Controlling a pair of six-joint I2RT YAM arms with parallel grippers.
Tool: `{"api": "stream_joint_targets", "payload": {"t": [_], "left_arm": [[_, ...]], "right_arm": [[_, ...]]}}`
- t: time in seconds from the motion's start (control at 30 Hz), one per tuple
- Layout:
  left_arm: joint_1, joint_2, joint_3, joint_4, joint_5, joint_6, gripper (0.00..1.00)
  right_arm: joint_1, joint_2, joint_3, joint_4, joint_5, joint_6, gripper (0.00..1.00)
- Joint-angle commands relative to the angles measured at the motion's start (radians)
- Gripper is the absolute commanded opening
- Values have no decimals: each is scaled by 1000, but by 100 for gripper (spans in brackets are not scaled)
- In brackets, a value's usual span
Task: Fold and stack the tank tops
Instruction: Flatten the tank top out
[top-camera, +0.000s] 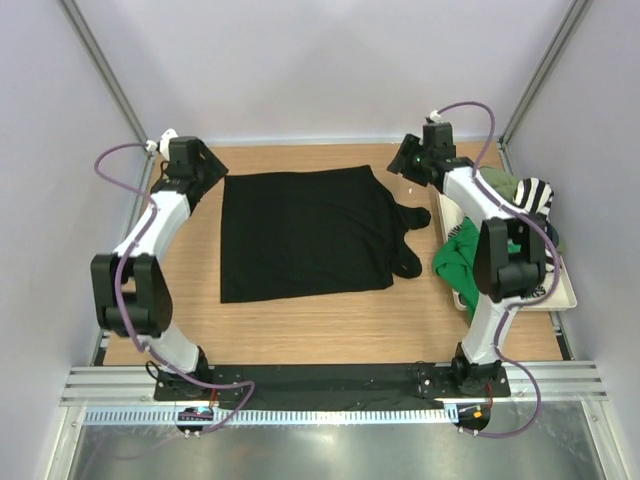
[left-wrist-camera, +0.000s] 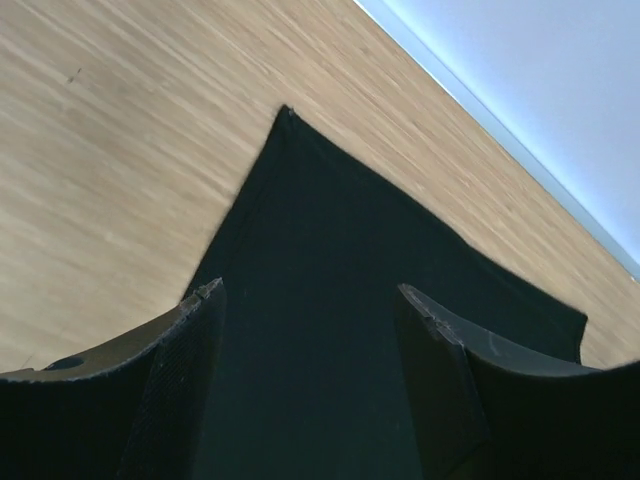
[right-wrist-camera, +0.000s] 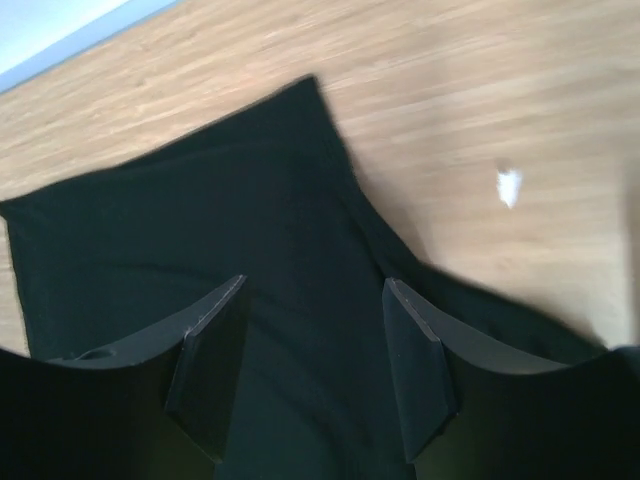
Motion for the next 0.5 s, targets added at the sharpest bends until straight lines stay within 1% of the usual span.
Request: {"api": "stream_joint_targets", "payload": {"t": [0.0, 0.03, 0.1, 0.13, 0.2, 0.23, 0.27, 0.3, 0.33, 0.37, 0.47], "left_arm": [[-31, -149, -110, -34, -52, 2, 69], [-31, -175, -171, -56, -57, -22, 69], [-31, -240, -228, -68, -55, -36, 69], [-31, -260, -284, -73, -23, -42, 68], [-31, -322, -344, -68, 18, -45, 69], [-45, -344, -408, -64, 34, -44, 69], [-63, -391, -474, -59, 34, -44, 69], [-64, -392, -475, -56, 35, -45, 69], [-76, -430, -536, -42, 40, -45, 69], [-77, -444, -556, -39, 52, -49, 69], [-77, -458, -596, -62, 63, -47, 70]], "right_arm": [[8, -172, -145, -38, 194, -2, 61], [8, -196, -170, -47, 226, -2, 62], [8, -230, -204, -63, 276, -2, 63], [10, -235, -224, -88, 313, -1, 64], [8, -238, -244, -122, 347, -1, 64], [8, -246, -261, -135, 380, 2, 63], [8, -270, -314, -104, 394, 4, 61], [10, -270, -314, -104, 411, 10, 61], [8, -290, -364, -68, 430, 19, 60], [8, -292, -382, -51, 437, 27, 59], [8, -246, -368, -63, 453, 35, 58]]}}
